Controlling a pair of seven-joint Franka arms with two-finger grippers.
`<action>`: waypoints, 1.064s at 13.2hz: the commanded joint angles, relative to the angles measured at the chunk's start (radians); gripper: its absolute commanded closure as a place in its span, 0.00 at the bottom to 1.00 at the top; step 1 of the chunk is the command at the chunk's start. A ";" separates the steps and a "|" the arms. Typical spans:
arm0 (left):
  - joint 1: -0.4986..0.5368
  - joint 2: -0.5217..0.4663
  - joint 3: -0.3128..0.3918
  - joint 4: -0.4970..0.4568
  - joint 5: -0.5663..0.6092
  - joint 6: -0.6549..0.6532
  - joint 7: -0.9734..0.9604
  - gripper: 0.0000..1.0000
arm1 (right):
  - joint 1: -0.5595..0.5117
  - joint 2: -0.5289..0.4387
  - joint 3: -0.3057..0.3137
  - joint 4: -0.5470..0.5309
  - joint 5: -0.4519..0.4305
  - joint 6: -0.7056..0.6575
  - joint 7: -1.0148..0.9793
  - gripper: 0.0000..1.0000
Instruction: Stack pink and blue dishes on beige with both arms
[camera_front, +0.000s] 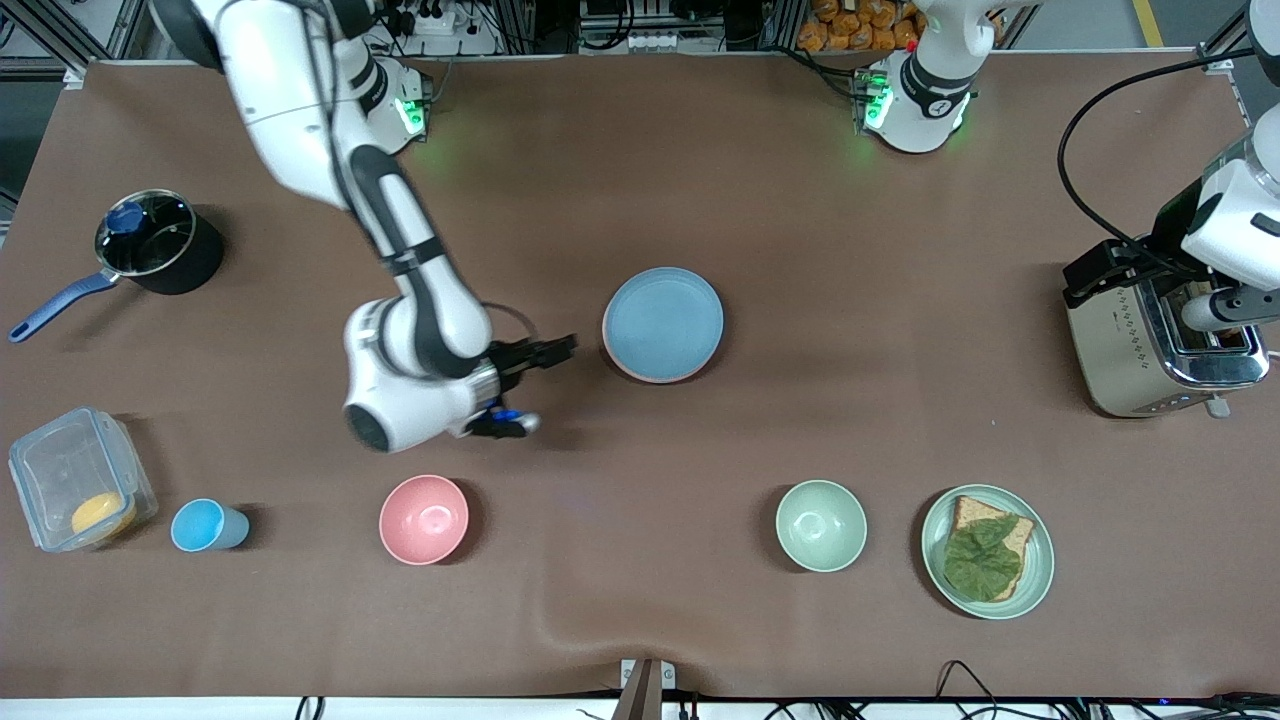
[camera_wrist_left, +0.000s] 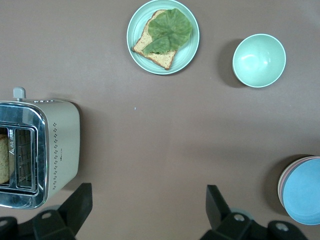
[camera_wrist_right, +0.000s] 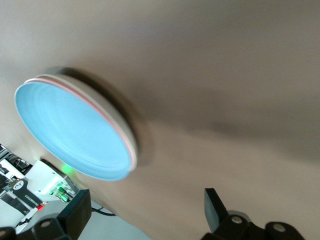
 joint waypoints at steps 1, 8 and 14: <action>0.001 -0.021 0.008 -0.012 -0.023 -0.005 0.024 0.00 | -0.089 -0.008 0.014 0.042 -0.131 -0.095 -0.002 0.00; 0.014 -0.026 0.008 -0.010 -0.040 -0.008 0.027 0.00 | -0.210 -0.083 -0.014 0.153 -0.529 -0.201 -0.004 0.00; 0.012 -0.035 0.005 -0.010 -0.040 -0.033 0.024 0.00 | -0.287 -0.376 -0.012 0.035 -0.640 -0.087 -0.002 0.00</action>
